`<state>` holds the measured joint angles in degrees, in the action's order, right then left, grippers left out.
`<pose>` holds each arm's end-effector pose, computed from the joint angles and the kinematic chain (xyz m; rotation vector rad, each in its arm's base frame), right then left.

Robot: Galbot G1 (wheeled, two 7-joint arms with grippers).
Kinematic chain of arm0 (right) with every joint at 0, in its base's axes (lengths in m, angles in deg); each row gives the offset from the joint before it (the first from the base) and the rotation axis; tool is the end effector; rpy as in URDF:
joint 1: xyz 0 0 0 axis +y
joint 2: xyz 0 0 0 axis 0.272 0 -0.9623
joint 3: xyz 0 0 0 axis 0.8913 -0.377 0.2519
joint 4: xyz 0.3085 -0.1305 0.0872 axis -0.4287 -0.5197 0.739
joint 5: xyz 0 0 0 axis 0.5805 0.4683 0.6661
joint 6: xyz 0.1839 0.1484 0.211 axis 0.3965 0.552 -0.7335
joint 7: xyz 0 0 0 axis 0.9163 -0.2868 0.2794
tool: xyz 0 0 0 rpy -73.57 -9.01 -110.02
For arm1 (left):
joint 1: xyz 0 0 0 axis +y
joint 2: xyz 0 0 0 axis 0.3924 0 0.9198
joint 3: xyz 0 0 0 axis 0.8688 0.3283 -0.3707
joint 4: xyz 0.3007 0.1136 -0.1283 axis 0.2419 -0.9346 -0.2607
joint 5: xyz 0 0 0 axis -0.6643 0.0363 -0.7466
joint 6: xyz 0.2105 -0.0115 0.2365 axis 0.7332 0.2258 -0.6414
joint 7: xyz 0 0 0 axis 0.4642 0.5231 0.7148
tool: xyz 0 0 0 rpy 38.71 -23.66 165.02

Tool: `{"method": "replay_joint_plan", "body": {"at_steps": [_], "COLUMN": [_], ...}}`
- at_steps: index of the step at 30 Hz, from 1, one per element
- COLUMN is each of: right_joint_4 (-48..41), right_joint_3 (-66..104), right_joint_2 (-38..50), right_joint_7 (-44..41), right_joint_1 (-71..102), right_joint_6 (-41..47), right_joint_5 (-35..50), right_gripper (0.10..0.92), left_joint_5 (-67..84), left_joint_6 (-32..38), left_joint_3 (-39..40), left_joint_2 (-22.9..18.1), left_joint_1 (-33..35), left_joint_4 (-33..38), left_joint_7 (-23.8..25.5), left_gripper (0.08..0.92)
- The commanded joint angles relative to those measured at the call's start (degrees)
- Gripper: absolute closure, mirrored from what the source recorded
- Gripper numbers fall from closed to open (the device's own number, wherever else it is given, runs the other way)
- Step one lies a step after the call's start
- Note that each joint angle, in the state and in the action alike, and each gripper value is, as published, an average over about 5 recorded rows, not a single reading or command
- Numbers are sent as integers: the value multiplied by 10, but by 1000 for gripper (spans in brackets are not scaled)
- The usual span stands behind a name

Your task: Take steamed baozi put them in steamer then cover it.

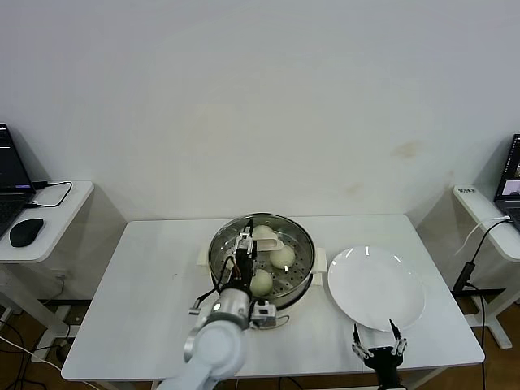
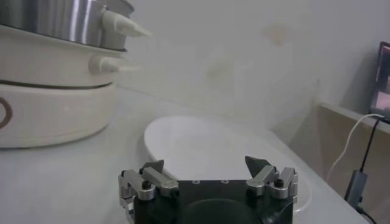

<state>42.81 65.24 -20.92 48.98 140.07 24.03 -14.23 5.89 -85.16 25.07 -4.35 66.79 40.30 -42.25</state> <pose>0.0959 -0.0564 -0.4016 -0.0938 -2.9145 0.4284 0.2430 -0.0985 -0.2528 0.2511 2.3125 2.0198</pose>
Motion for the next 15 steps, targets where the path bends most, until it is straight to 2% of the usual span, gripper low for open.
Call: {"method": "replay_joint_plan", "body": {"at_steps": [1, 5, 8, 11, 13, 15], "right_joint_4": [2, 2, 9, 18, 25, 34], "right_joint_3": [0, 0, -4, -17, -29, -35], "right_joint_2": [0, 2, 9, 27, 46, 67], "right_joint_7": [0, 0, -3, -4, -5, -7], "right_joint_1": [1, 1, 3, 10, 18, 26], "right_joint_6": [0, -1, -5, -18, -29, -35], "right_joint_5": [1, 5, 19, 51, 76, 99], "right_gripper": [203, 203, 203, 203, 203, 203], "left_joint_5": [208, 400, 593, 700, 750, 807], "left_joint_6": [19, 59, 172, 315, 363, 377], "left_joint_3": [-72, -136, -217, -302, -333, -344], "left_joint_2": [74, 101, 104, 80, 64, 55], "left_joint_1": [134, 221, 294, 349, 374, 393], "left_joint_4": [181, 227, 223, 169, 127, 101], "left_joint_7": [-106, -203, -285, -320, -328, -333], "left_gripper": [265, 192, 179, 177, 177, 177]}}
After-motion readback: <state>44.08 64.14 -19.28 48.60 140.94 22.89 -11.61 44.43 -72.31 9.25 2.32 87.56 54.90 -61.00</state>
